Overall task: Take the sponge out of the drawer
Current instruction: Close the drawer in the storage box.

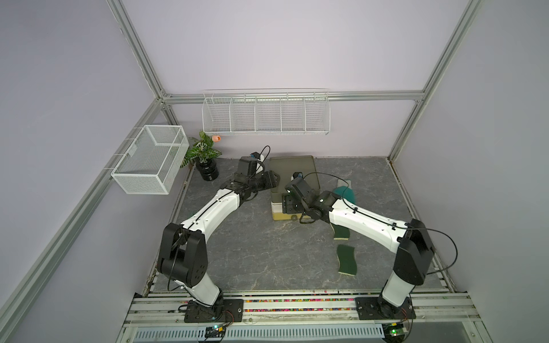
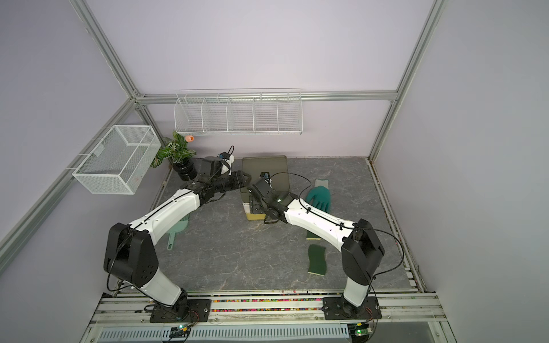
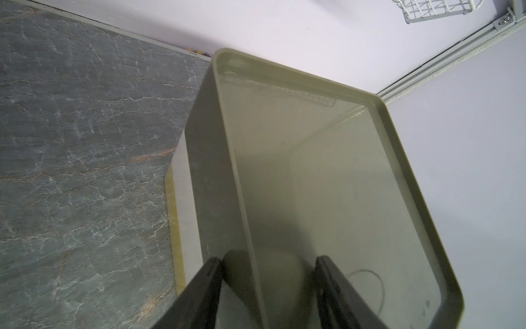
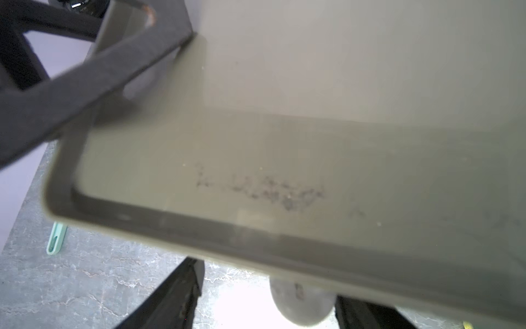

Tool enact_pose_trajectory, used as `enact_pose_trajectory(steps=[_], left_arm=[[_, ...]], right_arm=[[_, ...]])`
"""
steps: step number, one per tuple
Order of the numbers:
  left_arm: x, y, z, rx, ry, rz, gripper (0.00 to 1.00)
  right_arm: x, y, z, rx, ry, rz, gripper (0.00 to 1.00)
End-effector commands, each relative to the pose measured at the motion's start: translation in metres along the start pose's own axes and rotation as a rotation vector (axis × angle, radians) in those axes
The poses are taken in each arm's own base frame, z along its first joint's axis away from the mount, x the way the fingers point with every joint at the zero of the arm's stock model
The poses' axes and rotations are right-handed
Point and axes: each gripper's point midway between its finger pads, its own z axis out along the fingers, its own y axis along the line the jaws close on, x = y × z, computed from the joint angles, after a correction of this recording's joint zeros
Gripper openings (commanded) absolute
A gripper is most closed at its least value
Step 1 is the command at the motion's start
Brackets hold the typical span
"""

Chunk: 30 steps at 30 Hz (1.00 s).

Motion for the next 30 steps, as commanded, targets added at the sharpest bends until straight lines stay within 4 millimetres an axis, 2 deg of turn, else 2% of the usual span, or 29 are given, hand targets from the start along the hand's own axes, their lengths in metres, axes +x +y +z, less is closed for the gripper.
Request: enact_pose_trajectory(steps=[1,6,13,17,23,30], left_arm=[[0.041,0.009,0.015,-0.012,0.145,-0.007,0.56],[0.041,0.009,0.016,-0.009,0.147,-0.01,0.56],[0.042,0.01,0.017,-0.011,0.147,-0.013,0.56],[0.041,0.009,0.017,-0.009,0.145,-0.013,0.56],[0.042,0.01,0.019,-0.01,0.147,-0.016,0.56],[0.043,0.011,0.018,-0.011,0.15,-0.014,0.56]], right_arm=[[-0.012,-0.001,0.0,-0.02,-0.041,0.009,0.77],[-0.002,-0.006,-0.007,-0.028,-0.037,0.032,0.88],[-0.004,-0.008,-0.034,-0.058,-0.085,0.044,0.9],[0.004,-0.012,-0.041,-0.052,-0.103,0.037,0.9],[0.027,-0.025,-0.022,-0.022,-0.126,0.027,0.9],[0.034,-0.027,-0.001,-0.007,-0.208,0.007,0.87]])
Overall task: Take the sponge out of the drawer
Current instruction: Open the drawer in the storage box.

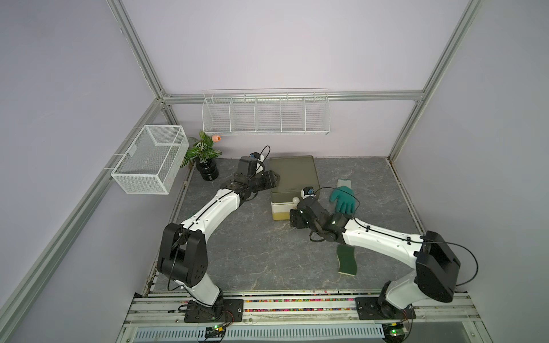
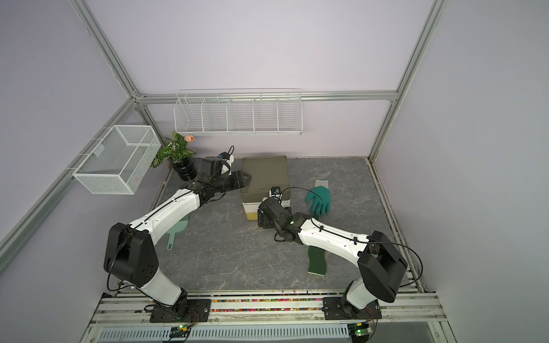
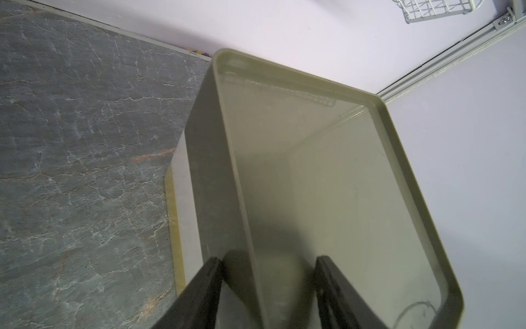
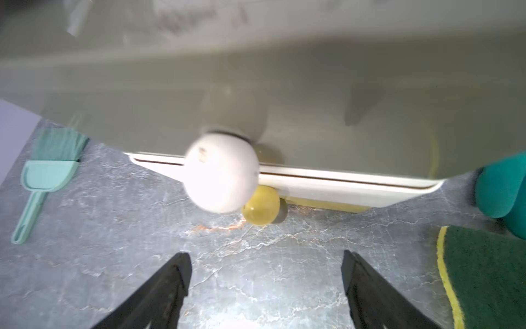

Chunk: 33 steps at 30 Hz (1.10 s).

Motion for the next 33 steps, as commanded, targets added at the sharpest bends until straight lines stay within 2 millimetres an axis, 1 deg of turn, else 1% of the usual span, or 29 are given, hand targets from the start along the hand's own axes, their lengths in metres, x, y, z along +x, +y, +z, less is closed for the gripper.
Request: enact_pose_trajectory(steps=[1,9,13,18,23,27,30,33], left_arm=[[0.043,0.011,0.018,-0.012,0.15,-0.014,0.56],[0.044,0.012,0.018,-0.014,0.152,-0.014,0.56],[0.043,0.011,0.017,-0.013,0.149,-0.013,0.56],[0.044,0.012,0.018,-0.014,0.153,-0.014,0.57],[0.044,0.012,0.017,-0.016,0.154,-0.011,0.57],[0.044,0.012,0.017,-0.019,0.154,-0.008,0.57],[0.045,0.012,0.016,-0.017,0.156,-0.006,0.57],[0.045,0.012,0.016,-0.019,0.156,-0.006,0.57]], right_arm=[[-0.017,0.006,0.006,-0.004,-0.114,0.008,0.87],[-0.008,0.002,0.027,0.035,-0.137,-0.012,0.84],[-0.007,-0.001,0.034,0.064,-0.157,-0.009,0.83],[-0.008,0.001,0.041,0.085,-0.192,-0.034,0.79],[-0.002,0.001,0.05,0.113,-0.187,-0.05,0.75],[-0.001,-0.003,0.052,0.138,-0.196,-0.044,0.68],[-0.001,-0.004,0.05,0.149,-0.201,-0.044,0.56],[-0.001,-0.003,0.047,0.157,-0.209,-0.057,0.46]])
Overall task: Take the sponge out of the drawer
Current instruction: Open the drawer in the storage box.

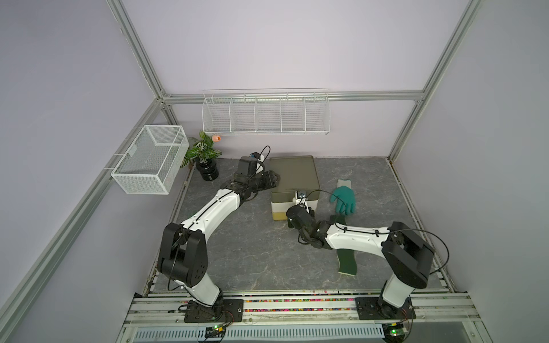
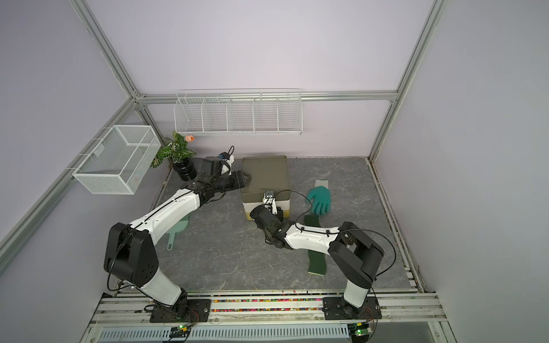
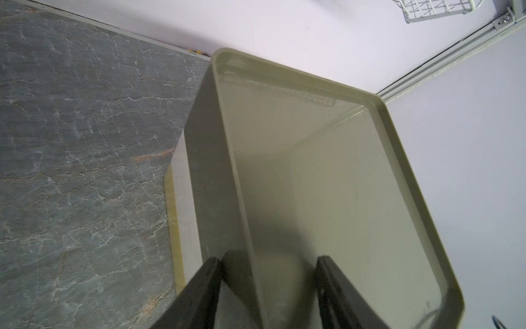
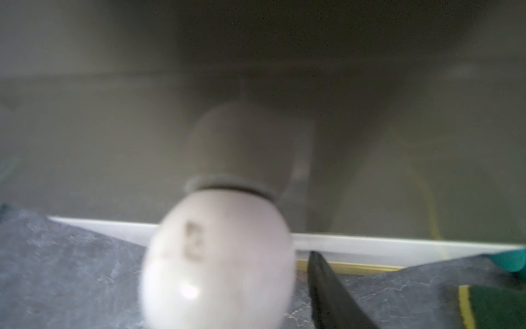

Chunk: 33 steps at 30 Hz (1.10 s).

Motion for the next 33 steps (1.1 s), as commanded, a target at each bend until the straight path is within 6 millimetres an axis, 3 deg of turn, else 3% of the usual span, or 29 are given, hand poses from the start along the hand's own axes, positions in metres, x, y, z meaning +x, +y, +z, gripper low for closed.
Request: enact_pose_trajectory(steps=[1,11,19,33], left_arm=[[0.045,0.012,0.016,-0.019,0.155,-0.007,0.57],[0.045,0.012,0.016,-0.02,0.157,-0.004,0.57],[0.046,0.013,0.016,-0.022,0.16,-0.006,0.57],[0.046,0.013,0.019,-0.017,0.16,-0.011,0.57]], right_arm=[[0.009,-0.003,0.003,0.028,0.009,-0.031,0.44],[0.018,0.004,-0.009,0.016,0.017,-0.051,0.18],[0.03,0.004,-0.031,-0.009,0.033,-0.038,0.17],[0.056,-0.012,-0.089,-0.022,0.052,-0.047,0.18]])
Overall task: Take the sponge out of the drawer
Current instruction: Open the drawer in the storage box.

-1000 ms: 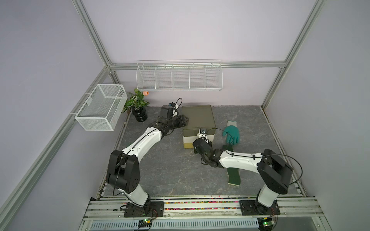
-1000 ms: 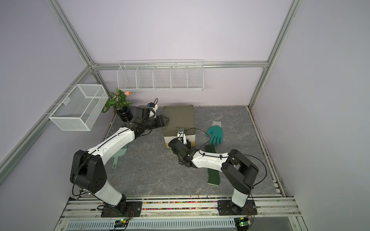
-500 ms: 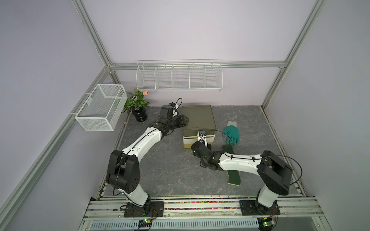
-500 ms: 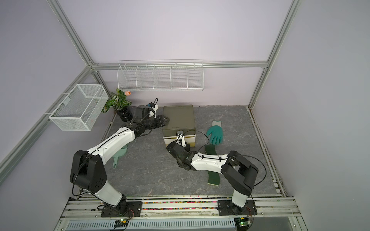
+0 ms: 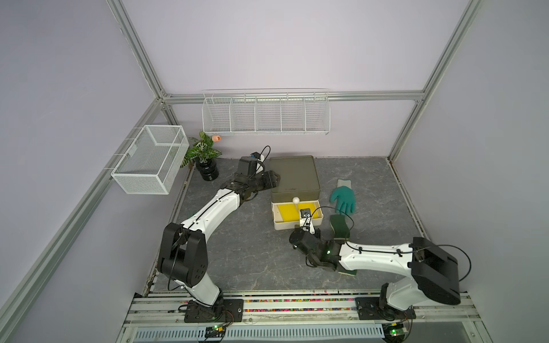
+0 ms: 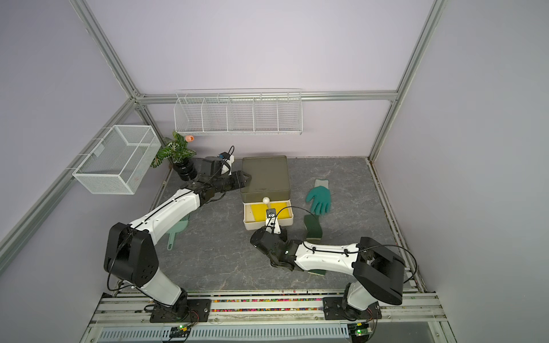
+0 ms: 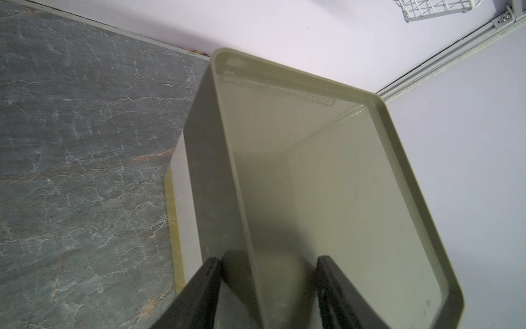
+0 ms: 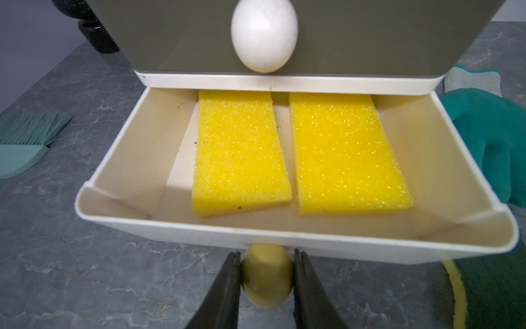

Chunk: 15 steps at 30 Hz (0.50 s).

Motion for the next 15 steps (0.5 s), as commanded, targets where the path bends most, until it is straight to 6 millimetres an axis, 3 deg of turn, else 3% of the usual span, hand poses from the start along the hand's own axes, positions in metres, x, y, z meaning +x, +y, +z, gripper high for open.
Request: enact_pose_trajectory(steps=[1,15], left_arm=[[0.046,0.013,0.019,-0.018,0.158,-0.015,0.57],[0.043,0.012,0.019,-0.02,0.158,-0.012,0.58]], right_arm=[[0.012,-0.013,-0.012,0.033,0.02,-0.005,0.18],[0.039,0.004,-0.035,-0.018,0.074,0.03,0.19]])
